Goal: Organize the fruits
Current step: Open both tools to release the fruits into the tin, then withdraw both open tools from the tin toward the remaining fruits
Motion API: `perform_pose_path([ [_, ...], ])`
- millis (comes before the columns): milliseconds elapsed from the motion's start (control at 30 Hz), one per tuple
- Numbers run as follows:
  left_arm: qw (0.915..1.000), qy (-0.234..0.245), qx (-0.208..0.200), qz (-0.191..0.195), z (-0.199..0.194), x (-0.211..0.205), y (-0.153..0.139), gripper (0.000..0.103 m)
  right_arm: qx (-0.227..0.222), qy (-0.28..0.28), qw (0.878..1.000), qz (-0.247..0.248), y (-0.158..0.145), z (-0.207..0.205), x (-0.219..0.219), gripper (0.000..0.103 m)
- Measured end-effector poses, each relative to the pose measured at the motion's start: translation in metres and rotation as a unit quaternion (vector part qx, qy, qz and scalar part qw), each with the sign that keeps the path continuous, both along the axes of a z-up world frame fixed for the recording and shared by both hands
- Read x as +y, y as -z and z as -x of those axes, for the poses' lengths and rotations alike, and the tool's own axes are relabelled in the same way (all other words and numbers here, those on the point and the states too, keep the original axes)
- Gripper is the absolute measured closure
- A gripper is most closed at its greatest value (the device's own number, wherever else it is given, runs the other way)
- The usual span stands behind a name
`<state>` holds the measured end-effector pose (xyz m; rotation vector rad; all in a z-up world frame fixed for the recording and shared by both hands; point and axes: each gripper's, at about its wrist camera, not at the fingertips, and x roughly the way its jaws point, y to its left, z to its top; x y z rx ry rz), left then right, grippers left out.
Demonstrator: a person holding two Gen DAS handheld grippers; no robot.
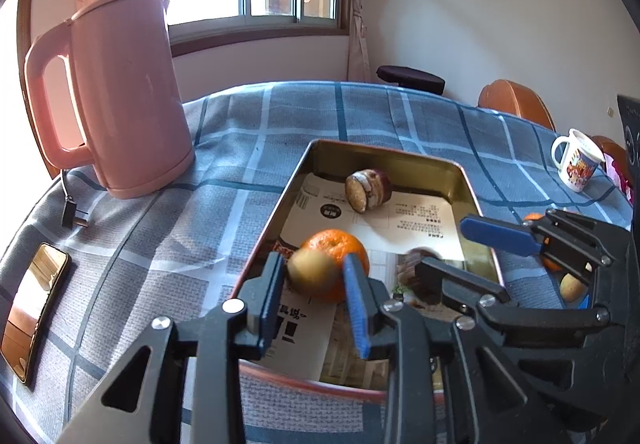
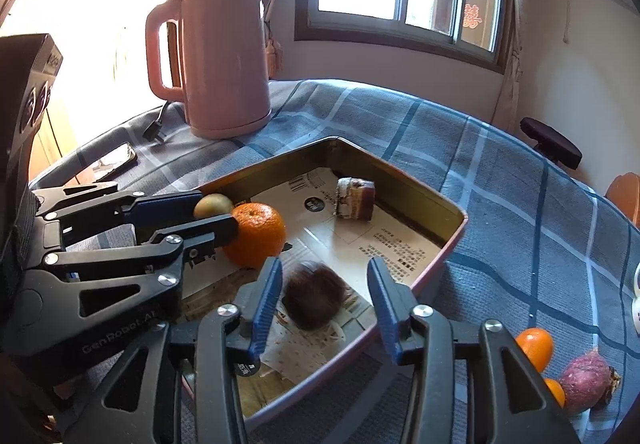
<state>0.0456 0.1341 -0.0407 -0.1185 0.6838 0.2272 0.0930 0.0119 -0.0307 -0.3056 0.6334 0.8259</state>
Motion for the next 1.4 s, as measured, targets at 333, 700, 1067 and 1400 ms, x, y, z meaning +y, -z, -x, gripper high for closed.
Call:
perform_pose_path([
  [333,0.9989,0.005,-0.043,-0.019,0.016,-0.023,-0.021,0.027,-0.019,0.038,0.999,-0.021,-0.015,0.013,-0.057,0.041],
  [700,0.9948,0.093,-0.027,-0.031,-0.001,-0.116,-0.013,0.027,-0.015,0.165,0.985,-0.038,-0.015,0.010,-0.188,0.040],
  [1067,0.9885,0.149,0.020,-0.016,-0.022,-0.178,0.004,0.029,0.000,0.215,0.975,-0.061,-0.003,0.004,-0.239,0.039],
  [1400,0.9830,0.176,0.046,-0.022,-0.032,-0.203,0.012,0.043,0.019,0.216,0.972,-0.086,0.000,0.000,-0.249,0.035],
])
